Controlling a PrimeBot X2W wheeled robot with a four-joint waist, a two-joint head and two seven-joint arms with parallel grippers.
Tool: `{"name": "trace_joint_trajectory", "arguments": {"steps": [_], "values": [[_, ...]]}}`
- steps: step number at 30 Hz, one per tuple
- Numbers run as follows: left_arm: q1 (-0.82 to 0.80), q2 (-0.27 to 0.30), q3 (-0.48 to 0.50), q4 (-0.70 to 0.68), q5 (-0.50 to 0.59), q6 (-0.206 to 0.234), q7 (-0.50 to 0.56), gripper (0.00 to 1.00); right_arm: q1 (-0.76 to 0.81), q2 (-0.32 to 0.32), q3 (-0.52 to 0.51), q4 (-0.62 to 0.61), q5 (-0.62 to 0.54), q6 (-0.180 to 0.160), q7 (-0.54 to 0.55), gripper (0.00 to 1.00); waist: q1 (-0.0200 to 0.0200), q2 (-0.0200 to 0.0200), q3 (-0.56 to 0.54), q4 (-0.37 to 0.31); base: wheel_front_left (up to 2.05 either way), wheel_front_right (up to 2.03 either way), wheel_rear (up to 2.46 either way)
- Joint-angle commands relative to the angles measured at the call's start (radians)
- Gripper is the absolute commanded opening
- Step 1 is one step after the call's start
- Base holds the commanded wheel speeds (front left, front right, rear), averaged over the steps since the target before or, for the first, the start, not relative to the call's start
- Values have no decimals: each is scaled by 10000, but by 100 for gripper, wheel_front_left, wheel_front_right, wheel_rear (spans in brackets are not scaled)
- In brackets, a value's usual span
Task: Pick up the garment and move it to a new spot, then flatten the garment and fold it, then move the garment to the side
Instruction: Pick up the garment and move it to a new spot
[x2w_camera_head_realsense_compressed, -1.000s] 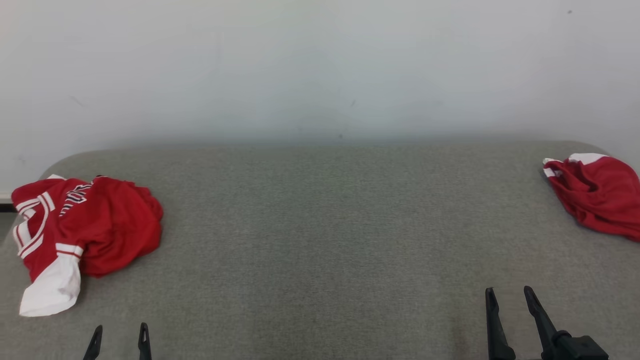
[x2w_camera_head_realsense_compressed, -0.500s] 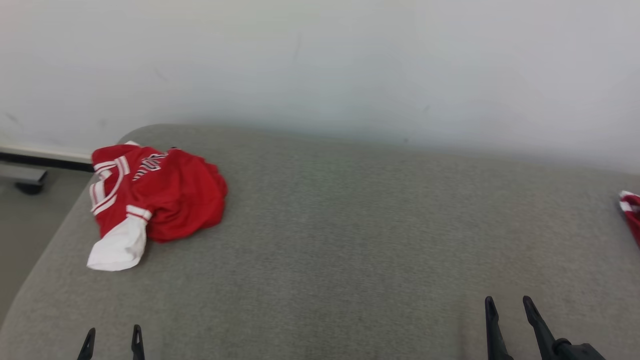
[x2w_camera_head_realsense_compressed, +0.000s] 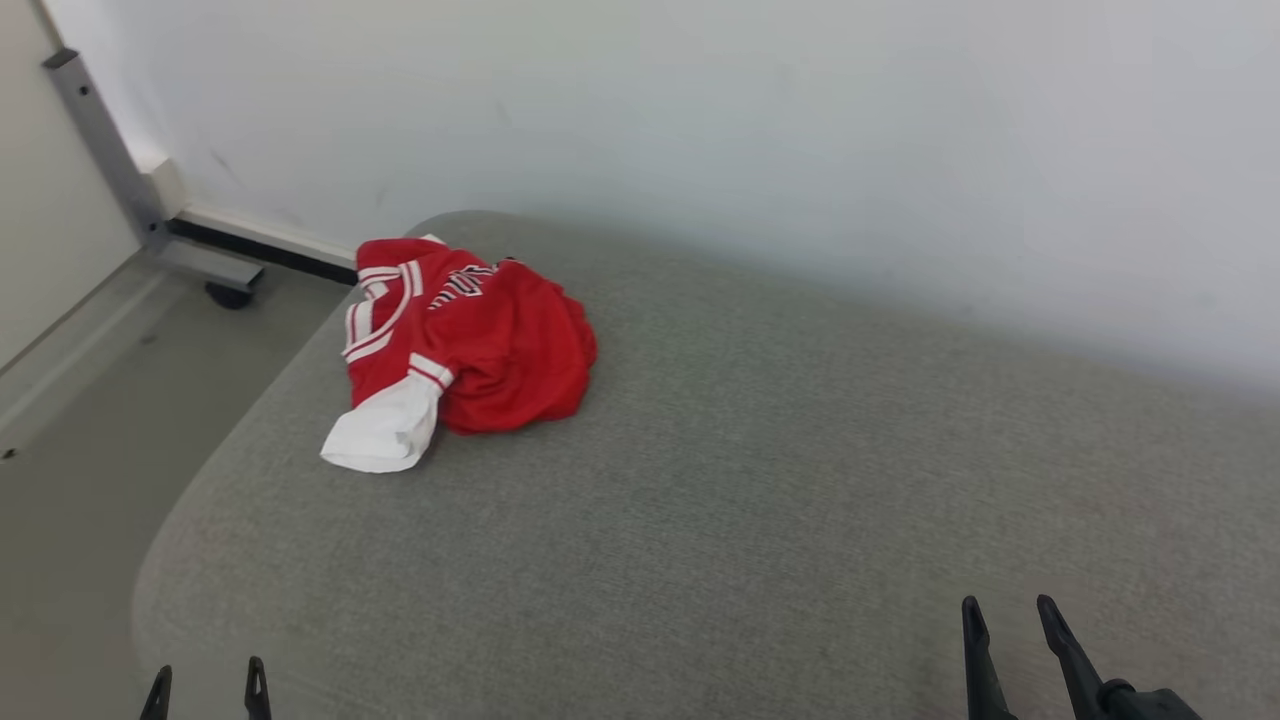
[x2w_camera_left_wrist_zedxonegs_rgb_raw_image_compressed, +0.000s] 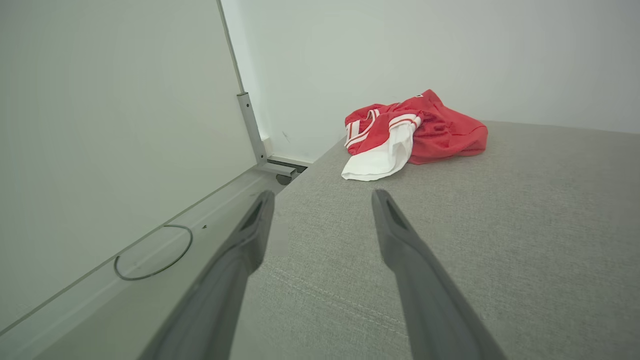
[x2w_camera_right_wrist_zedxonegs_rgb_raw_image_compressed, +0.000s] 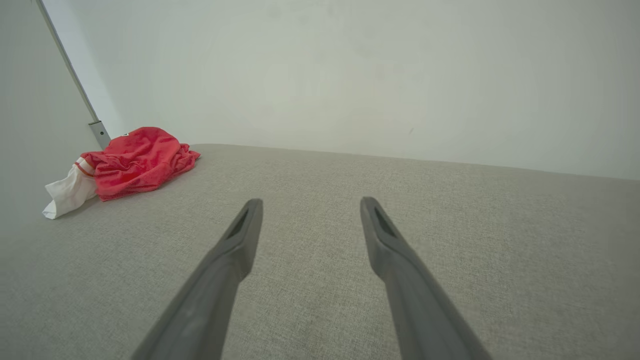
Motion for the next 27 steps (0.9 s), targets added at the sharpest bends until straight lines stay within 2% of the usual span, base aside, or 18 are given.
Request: {"name": "trace_joint_trajectory", "arguments": {"steps": [1,16,23,27], "values": [[31,24,16,-21,7,63,-30,100,10,28,24,-9,-51,-28,-3,100,0,0,65,330,0,0,0],[-64,108,162,-92,-224,288,-73,100,-157,26,82,49,-161,-28,-3,100,0,0,216,463,0,0,0],[-863,109,451,-95,-701,348,-67,100,-497,23,110,-13,-421,-29,-3,100,0,0,683,-39,0,0,0],[-1947,272,503,96,-961,162,-51,100,-756,25,33,-123,-592,-28,-3,100,0,0,1157,-538,0,0,0]]}}
